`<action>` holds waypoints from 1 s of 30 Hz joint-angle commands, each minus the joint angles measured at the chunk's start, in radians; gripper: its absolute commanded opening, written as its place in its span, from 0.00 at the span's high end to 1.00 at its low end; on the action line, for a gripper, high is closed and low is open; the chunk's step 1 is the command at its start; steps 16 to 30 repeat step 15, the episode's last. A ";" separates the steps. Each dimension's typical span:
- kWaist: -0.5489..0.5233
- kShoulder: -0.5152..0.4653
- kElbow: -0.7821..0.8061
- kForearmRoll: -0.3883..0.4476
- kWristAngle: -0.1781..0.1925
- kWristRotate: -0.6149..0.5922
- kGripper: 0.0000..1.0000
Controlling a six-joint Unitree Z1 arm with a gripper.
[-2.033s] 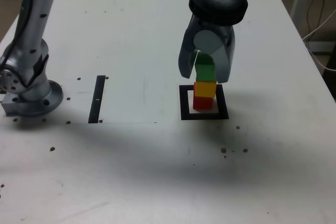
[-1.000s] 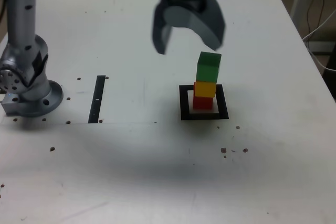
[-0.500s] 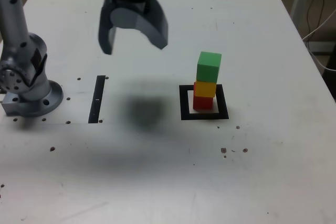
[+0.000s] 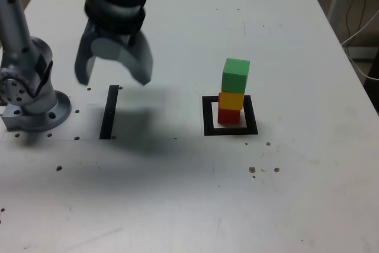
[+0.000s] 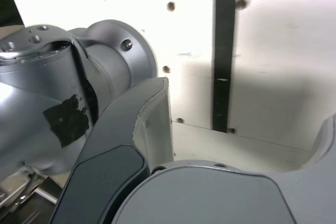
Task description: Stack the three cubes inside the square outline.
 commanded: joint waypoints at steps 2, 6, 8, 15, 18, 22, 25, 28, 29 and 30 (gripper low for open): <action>0.009 -0.004 0.057 -0.082 -0.048 0.044 0.00; 0.018 0.000 0.103 -0.151 -0.092 0.090 0.00; 0.019 -0.005 0.111 -0.157 -0.092 0.095 0.00; 0.019 -0.043 0.156 -0.179 -0.065 0.101 0.00; 0.019 -0.043 0.156 -0.179 -0.065 0.101 0.00; 0.019 -0.043 0.156 -0.179 -0.065 0.101 0.00; 0.019 -0.043 0.156 -0.179 -0.065 0.101 0.00; 0.019 -0.043 0.156 -0.179 -0.065 0.101 0.00; 0.019 -0.043 0.156 -0.179 -0.065 0.101 0.00; 0.019 -0.043 0.156 -0.179 -0.065 0.101 0.00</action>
